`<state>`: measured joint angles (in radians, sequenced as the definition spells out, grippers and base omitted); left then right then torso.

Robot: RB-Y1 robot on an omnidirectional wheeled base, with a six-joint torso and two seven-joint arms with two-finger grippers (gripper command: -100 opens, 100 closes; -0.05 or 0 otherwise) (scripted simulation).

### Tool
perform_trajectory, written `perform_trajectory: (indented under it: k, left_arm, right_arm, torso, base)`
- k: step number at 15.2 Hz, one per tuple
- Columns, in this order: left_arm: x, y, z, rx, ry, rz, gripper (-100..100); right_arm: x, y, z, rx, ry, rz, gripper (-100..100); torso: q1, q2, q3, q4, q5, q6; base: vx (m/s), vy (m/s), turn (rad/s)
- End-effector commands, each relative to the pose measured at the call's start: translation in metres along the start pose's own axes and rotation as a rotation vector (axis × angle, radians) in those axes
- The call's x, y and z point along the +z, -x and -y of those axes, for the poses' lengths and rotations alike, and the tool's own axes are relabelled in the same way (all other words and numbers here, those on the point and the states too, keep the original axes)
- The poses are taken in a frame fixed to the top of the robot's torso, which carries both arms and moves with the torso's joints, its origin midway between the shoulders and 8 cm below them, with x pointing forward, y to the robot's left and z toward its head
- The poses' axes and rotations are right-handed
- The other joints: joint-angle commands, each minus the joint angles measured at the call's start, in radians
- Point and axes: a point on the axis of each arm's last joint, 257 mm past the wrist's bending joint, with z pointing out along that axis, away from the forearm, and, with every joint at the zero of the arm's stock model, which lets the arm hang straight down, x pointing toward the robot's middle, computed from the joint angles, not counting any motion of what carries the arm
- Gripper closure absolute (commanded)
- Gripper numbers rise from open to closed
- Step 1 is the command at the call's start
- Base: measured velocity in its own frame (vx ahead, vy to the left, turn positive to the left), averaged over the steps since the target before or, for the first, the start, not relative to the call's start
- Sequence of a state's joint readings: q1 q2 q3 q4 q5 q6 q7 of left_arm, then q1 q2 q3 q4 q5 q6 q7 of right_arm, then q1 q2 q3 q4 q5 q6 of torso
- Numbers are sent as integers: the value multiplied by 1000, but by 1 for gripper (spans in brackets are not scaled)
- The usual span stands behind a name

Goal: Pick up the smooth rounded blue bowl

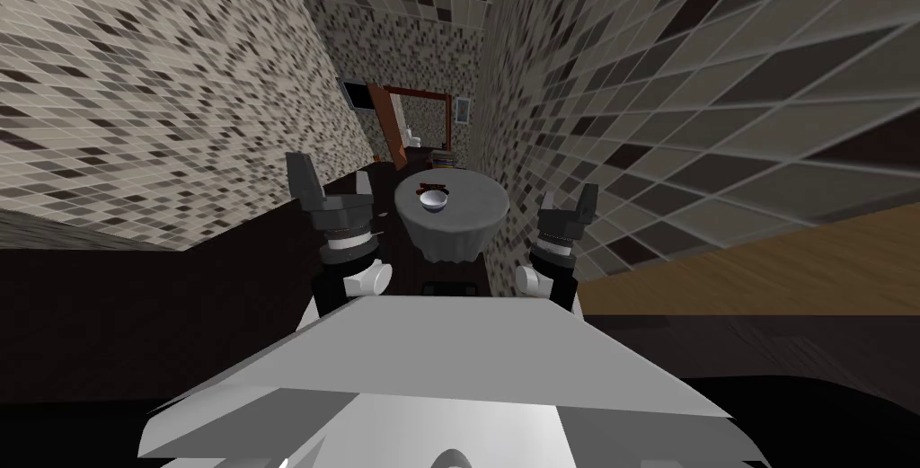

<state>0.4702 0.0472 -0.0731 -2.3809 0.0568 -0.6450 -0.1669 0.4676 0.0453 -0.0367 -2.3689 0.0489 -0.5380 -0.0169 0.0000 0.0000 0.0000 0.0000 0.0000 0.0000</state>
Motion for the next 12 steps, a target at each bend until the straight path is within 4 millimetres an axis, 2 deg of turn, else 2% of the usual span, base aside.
perform_trajectory:
  k: [1, 2, 3, 4, 5, 6, 7, 10, 12]
  left_arm:
    - [2, -8, -13, -9, 26, -38, -100]
    - [3, -13, -21, -16, 45, -54, -100]
    - [3, -13, -21, -16, 45, -54, -100]
    - [5, -17, -31, -24, 67, -71, -100]
    - [5, -17, -31, -24, 67, -71, -100]
    - [7, -22, -43, -32, 94, -87, -100]
    - [7, -22, -43, -32, 94, -87, -100]
    - [13, -33, -70, -53, 149, -115, -100]
    - [12, -33, -73, -53, 161, -117, -100]
  right_arm:
    - [0, 0, 0, 0, 0, 0, 0]
    - [0, 0, 0, 0, 0, 0, 0]
    - [0, 0, 0, 0, 0, 0, 0]
    - [0, 0, 0, 0, 0, 0, 0]
    - [0, 0, 0, 0, 0, 0, 0]
    - [0, 0, 0, 0, 0, 0, 0]
    - [0, 0, 0, 0, 0, 0, 0]
    - [0, 0, 0, 0, 0, 0, 0]
    - [0, 0, 0, 0, 0, 0, 0]
  torso:
    - [0, 0, 0, 0, 0, 0]
    - [0, 1, 0, 0, 0, 0]
    - [-1, 2, 1, 0, 0, 0]
    - [-1, 2, 1, 0, 0, 0]
    - [-2, 3, 2, 1, 0, 0]
    - [-2, 3, 2, 1, 0, 0]
    - [-2, 3, 1, 1, 0, 0]
    - [-2, 3, 2, 1, -1, 0]
    - [-2, 3, 1, 1, 0, 0]
  base:
    - [-20, -10, -15]
    - [-42, -22, -28]
    - [-45, -24, -20]
    - [-48, -31, -17]
    - [-41, -30, -10]
    - [-40, -33, -14]
    - [-36, -31, -17]
    - [-42, -29, -18]
    - [-37, -21, -14]
